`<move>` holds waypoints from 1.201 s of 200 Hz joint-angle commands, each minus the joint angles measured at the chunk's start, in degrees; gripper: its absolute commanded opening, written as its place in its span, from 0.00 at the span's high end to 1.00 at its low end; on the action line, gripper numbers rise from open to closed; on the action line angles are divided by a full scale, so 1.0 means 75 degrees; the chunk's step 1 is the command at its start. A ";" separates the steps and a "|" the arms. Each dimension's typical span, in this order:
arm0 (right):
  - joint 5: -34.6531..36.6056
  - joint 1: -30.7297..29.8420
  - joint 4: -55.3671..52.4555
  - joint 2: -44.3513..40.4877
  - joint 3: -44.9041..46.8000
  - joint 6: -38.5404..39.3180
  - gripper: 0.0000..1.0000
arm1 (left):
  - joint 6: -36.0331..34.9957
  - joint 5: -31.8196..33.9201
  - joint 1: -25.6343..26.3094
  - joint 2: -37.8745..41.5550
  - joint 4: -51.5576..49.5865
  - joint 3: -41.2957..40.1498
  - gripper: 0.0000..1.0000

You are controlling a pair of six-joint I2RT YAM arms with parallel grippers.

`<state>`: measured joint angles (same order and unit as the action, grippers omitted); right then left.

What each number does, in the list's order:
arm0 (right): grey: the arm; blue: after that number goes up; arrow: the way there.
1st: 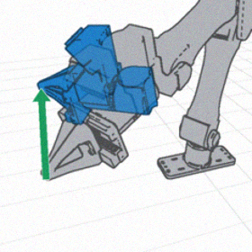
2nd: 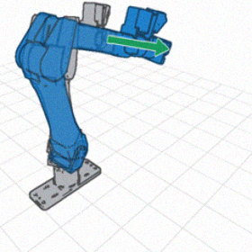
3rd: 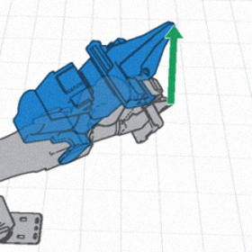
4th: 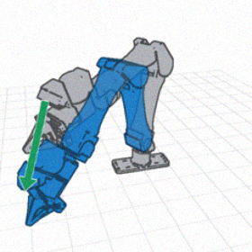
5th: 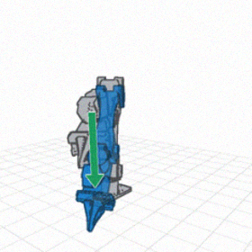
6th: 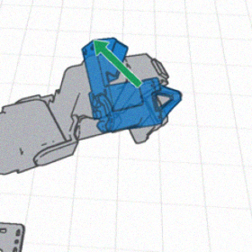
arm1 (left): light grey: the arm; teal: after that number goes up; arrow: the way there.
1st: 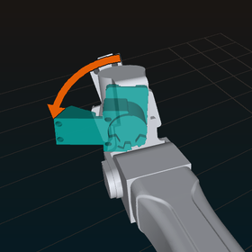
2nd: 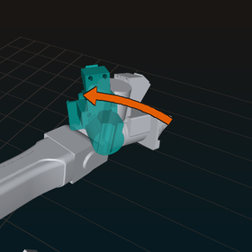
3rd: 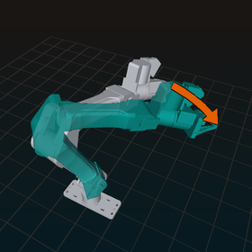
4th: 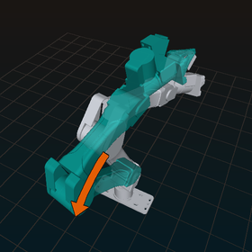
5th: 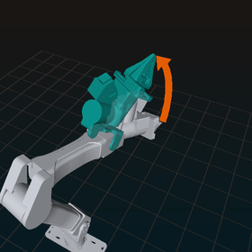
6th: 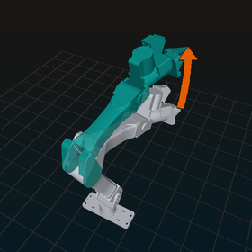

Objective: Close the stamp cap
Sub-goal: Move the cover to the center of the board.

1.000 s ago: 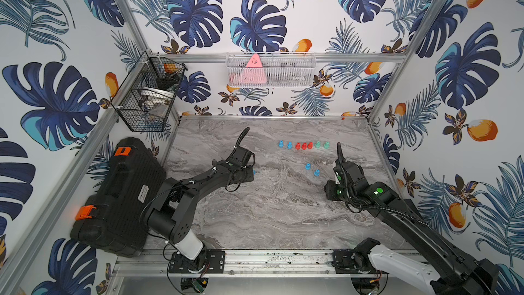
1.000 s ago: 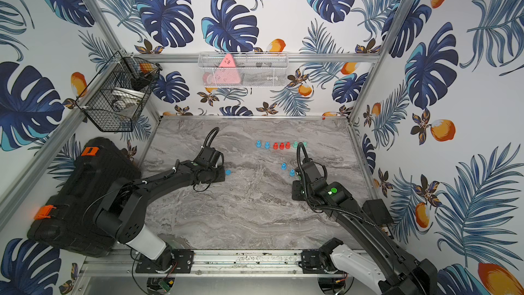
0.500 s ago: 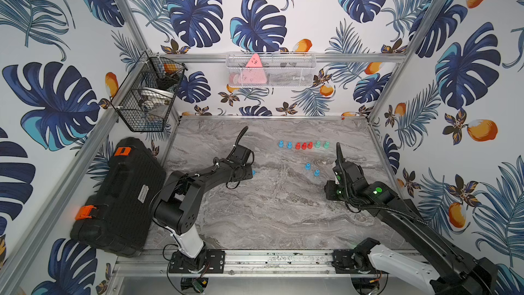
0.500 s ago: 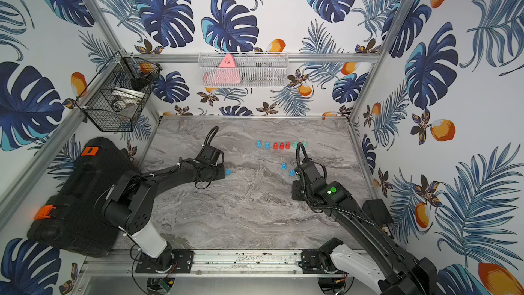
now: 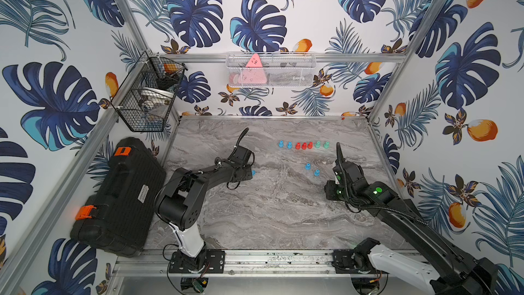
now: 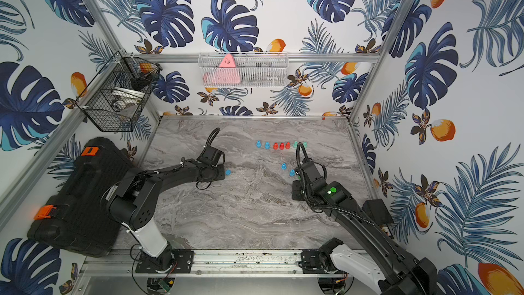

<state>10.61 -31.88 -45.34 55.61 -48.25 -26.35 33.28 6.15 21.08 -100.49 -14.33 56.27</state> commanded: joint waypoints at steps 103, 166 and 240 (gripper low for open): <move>0.0191 -0.0027 0.0057 -0.0109 -0.0005 -0.0081 0.60 | 0.0367 -0.0105 0.0975 0.0168 0.0346 -0.0670 0.58; 0.0232 -0.0056 0.0057 -0.0196 0.0001 -0.0096 0.60 | 0.0449 -0.0223 0.1631 -0.0063 0.0236 -0.0323 0.58; 0.0298 -0.0091 0.0046 -0.0253 0.0005 -0.0108 0.60 | 0.0567 -0.0176 0.2639 -0.0727 0.0153 0.0479 0.59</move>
<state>12.05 -32.45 -45.34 54.02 -48.21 -26.52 36.27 6.98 39.44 -104.20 -9.74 58.30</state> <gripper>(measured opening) 0.399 0.415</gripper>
